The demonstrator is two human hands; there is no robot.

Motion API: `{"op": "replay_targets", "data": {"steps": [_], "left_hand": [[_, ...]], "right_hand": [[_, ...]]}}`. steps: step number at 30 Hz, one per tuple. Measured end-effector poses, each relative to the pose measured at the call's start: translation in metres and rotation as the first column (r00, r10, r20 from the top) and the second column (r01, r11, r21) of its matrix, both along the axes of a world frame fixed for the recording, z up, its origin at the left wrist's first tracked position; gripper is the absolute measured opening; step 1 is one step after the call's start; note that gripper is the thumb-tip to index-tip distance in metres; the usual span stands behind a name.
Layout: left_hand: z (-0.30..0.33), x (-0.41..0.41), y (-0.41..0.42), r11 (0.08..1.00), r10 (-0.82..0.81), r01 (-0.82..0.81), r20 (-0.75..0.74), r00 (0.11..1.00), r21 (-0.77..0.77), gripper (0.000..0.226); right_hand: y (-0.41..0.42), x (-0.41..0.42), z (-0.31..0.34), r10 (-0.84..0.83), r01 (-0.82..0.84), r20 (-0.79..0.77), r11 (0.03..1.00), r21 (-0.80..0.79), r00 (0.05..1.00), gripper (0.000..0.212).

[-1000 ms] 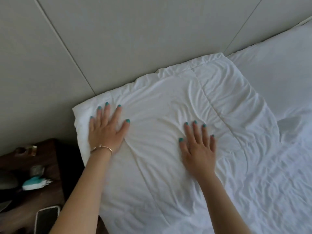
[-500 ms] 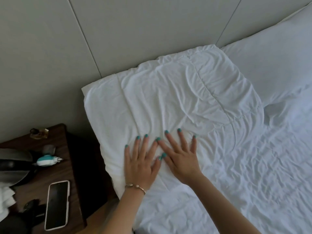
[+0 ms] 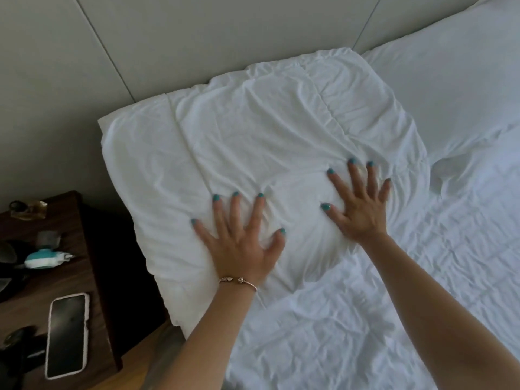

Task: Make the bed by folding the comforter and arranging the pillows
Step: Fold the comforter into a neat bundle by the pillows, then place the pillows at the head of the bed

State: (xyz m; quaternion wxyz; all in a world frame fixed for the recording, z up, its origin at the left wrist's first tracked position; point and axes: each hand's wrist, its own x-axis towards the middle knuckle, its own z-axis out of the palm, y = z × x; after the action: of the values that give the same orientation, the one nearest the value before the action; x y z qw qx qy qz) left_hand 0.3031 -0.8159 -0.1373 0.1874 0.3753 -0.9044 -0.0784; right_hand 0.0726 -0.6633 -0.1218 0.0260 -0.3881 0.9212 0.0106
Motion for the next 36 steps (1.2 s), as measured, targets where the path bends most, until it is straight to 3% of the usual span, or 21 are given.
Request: {"op": "replay_targets", "data": {"steps": [1,3,5,6,12,17,19,21,24,27,31,36], "left_hand": [[-0.006,-0.002,0.002,0.999,-0.032,0.032,0.018,0.999,-0.031,0.070],[-0.021,0.002,0.003,0.997,-0.051,0.053,0.044,0.998,-0.058,0.072],[-0.030,0.006,0.003,0.997,-0.058,0.062,0.088,0.994,-0.040,0.075],[-0.031,0.006,0.004,0.998,-0.063,0.066,0.119,0.991,-0.022,0.076],[-0.015,0.010,-0.002,0.988,-0.149,0.136,0.215,0.965,0.075,0.078],[0.010,0.019,-0.009,0.965,-0.248,0.222,0.213,0.945,0.140,0.075],[0.021,0.018,-0.025,0.945,-0.315,0.288,0.197,0.928,0.156,0.068],[0.026,0.014,-0.045,0.914,-0.401,0.388,0.116,0.909,0.121,0.064],[0.027,0.002,-0.070,0.855,-0.516,0.514,0.014,0.856,0.074,0.067],[0.025,-0.015,-0.079,0.799,-0.598,0.591,0.041,0.801,0.112,0.070],[0.023,-0.015,-0.072,0.777,-0.626,0.610,0.101,0.773,0.156,0.070],[0.039,-0.042,-0.068,0.778,-0.622,0.595,0.115,0.775,0.202,0.068]], "right_hand": [[0.008,-0.002,-0.002,-0.018,0.018,0.019,1.000,0.006,1.000,0.070],[0.027,-0.003,-0.008,-0.250,0.252,0.076,0.968,-0.020,0.965,0.064],[0.033,0.000,-0.013,-0.540,0.555,0.226,0.832,-0.001,0.811,0.056],[0.033,0.005,-0.017,-0.583,0.603,0.289,0.798,0.027,0.759,0.054],[0.008,0.067,-0.016,-0.580,0.651,0.411,0.757,-0.045,0.703,0.048],[-0.021,0.166,-0.009,-0.499,0.561,0.334,0.820,-0.117,0.800,0.026],[-0.033,0.188,-0.011,-0.466,0.543,0.337,0.819,-0.186,0.818,0.034],[-0.044,0.204,-0.006,-0.499,0.622,0.425,0.749,-0.227,0.755,0.044],[-0.066,0.220,0.001,-0.553,0.798,0.609,0.552,-0.243,0.568,0.071],[-0.083,0.220,0.007,-0.575,0.812,0.589,0.510,-0.284,0.568,0.073],[-0.084,0.208,0.011,-0.606,0.880,0.645,0.390,-0.271,0.466,0.068],[-0.084,0.203,0.014,-0.632,0.891,0.635,0.388,-0.236,0.444,0.065]]}}
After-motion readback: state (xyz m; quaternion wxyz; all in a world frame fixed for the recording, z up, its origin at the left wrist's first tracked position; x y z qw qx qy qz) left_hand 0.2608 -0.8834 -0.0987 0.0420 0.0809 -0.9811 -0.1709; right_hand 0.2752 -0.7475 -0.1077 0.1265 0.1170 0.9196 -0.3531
